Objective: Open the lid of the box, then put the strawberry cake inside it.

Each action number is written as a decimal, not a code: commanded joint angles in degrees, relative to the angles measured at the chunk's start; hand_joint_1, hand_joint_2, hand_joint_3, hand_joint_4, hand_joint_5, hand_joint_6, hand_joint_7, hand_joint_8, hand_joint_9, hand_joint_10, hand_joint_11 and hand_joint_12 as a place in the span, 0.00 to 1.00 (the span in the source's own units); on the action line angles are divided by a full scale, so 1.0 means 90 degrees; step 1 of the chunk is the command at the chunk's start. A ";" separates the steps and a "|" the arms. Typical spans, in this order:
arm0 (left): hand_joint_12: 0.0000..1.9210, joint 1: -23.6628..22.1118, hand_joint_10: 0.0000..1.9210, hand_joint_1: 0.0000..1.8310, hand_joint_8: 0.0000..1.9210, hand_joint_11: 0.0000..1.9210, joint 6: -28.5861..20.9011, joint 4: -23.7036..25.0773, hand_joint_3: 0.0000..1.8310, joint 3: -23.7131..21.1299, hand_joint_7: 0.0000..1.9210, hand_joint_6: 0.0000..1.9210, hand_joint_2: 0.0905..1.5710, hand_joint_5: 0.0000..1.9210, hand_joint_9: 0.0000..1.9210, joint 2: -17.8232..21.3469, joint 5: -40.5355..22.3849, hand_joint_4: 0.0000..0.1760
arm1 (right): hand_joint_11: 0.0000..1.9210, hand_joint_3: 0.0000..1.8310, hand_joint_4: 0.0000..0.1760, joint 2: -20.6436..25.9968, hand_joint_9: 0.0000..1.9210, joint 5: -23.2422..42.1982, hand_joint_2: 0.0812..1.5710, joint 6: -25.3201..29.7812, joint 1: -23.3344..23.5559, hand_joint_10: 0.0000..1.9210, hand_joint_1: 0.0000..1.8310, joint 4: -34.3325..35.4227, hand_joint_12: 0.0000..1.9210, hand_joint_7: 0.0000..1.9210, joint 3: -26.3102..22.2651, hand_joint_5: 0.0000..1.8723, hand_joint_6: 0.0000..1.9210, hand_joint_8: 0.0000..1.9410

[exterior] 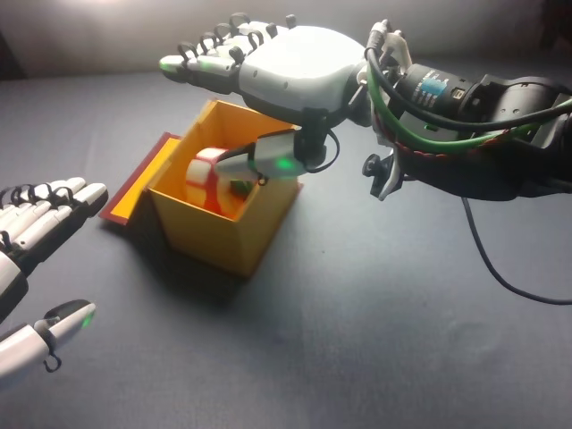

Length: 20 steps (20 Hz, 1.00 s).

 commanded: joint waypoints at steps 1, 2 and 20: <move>0.00 -0.0029 0.00 0.39 0.00 0.00 -0.0024 0.0023 0.00 0.0016 0.00 0.00 0.88 0.02 0.00 -0.0012 -0.0844 0.19 | 0.00 0.00 0.34 0.0004 0.06 0.0789 0.73 0.0007 0.0099 0.01 0.32 0.0055 0.28 0.05 -0.0049 0.01 0.00 0.00; 0.00 -0.0029 0.00 0.41 0.00 0.00 -0.0024 0.0023 0.00 0.0013 0.00 0.00 0.88 0.02 0.00 -0.0011 -0.0860 0.09 | 0.00 0.00 0.12 0.0005 0.07 0.0799 0.73 0.0007 0.0099 0.01 0.31 0.0028 0.31 0.05 -0.0112 0.01 0.00 0.00; 0.00 -0.0023 0.00 0.43 0.00 0.00 -0.0020 -0.0020 0.00 0.0000 0.00 0.00 0.86 0.00 0.00 0.0062 -0.1515 0.42 | 0.00 0.00 0.62 0.3414 0.00 0.4070 0.78 0.0014 -0.1974 0.00 0.12 0.0508 0.00 0.00 -0.2620 0.00 0.00 0.00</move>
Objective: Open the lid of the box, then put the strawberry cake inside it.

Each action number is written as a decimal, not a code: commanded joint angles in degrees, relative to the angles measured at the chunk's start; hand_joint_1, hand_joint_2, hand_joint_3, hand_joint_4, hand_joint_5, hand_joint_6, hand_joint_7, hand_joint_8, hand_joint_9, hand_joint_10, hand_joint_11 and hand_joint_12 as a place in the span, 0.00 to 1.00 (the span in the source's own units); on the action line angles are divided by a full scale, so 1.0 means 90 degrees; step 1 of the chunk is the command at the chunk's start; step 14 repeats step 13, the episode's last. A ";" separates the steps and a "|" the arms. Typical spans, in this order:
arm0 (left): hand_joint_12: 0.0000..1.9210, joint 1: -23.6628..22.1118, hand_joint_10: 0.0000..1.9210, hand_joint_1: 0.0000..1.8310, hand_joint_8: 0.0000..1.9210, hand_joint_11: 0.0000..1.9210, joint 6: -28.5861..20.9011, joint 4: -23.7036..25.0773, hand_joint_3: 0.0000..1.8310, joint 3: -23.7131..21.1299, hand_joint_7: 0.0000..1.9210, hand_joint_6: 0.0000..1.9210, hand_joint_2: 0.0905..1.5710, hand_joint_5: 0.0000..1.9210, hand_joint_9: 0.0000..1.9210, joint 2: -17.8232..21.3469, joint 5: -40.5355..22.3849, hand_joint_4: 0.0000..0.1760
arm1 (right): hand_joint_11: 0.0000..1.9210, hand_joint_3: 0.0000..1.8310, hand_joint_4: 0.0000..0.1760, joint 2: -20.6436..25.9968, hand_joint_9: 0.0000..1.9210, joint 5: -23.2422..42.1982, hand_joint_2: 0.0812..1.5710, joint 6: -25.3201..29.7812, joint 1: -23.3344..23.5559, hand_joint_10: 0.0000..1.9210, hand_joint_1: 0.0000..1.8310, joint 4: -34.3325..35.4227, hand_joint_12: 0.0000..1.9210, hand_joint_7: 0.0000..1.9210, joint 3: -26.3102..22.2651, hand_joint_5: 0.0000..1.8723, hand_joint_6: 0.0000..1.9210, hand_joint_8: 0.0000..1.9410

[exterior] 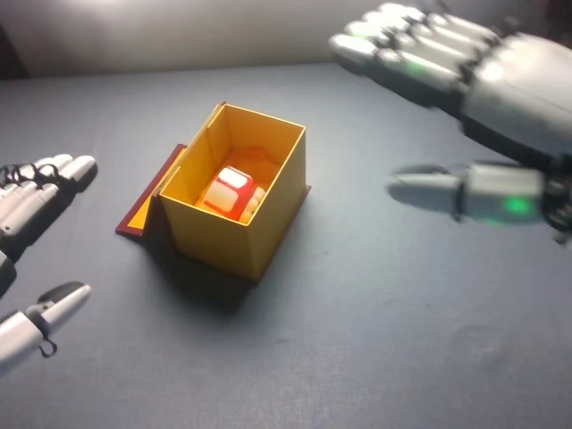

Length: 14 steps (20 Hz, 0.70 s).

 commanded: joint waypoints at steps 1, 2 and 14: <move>0.00 -0.0028 0.00 0.44 0.00 0.00 -0.0015 0.0043 0.00 0.0037 0.00 0.00 0.86 0.00 0.00 0.0062 -0.0958 0.39 | 0.01 0.00 0.43 0.0164 0.00 0.1263 0.78 0.0009 -0.0110 0.00 0.16 0.0265 0.00 0.00 -0.0086 0.00 0.00 0.00; 0.00 -0.0038 0.00 0.43 0.00 0.00 -0.0015 0.0039 0.00 0.0030 0.00 0.00 0.86 0.00 0.00 0.0090 -0.1069 0.47 | 0.00 0.00 0.41 0.0418 0.00 0.1583 0.79 -0.0035 -0.0443 0.00 0.17 0.0475 0.00 0.00 -0.0266 0.00 0.00 0.00; 0.00 -0.1162 0.00 0.39 0.00 0.00 -0.0113 0.0913 0.01 0.0256 0.00 0.00 0.94 0.00 0.00 0.0311 -0.1176 0.65 | 0.00 0.00 0.00 0.1477 0.04 0.5465 0.91 -0.0274 -0.3578 0.02 0.20 0.2588 0.34 0.00 -0.1370 0.00 0.00 0.00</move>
